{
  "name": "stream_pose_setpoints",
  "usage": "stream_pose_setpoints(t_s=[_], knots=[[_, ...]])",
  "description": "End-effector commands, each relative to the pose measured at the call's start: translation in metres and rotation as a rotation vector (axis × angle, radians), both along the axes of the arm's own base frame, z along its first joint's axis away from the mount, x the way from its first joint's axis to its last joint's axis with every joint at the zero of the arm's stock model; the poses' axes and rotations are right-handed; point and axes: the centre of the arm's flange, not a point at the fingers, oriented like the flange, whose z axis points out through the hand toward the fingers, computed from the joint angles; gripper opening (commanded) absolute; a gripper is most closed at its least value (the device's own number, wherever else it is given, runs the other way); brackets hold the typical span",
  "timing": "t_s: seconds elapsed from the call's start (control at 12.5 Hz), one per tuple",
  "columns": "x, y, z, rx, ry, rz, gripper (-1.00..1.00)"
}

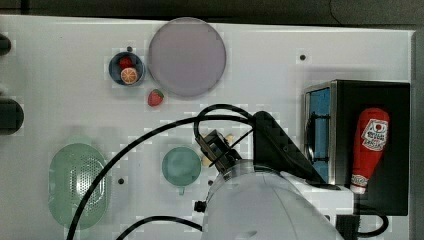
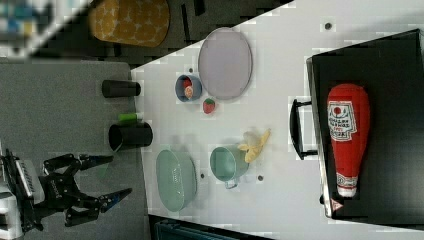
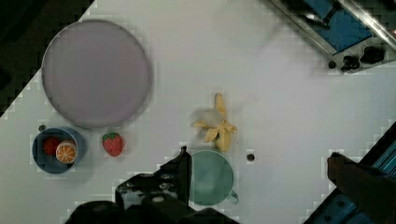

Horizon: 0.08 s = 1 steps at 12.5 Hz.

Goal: Pick banana from plate and place on table.

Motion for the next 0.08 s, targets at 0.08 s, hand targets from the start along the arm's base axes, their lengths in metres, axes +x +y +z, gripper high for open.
stream_pose_setpoints(t_s=[0.08], knots=[[0.0139,-0.0003,-0.0336,0.010,0.078,0.054,1.00]])
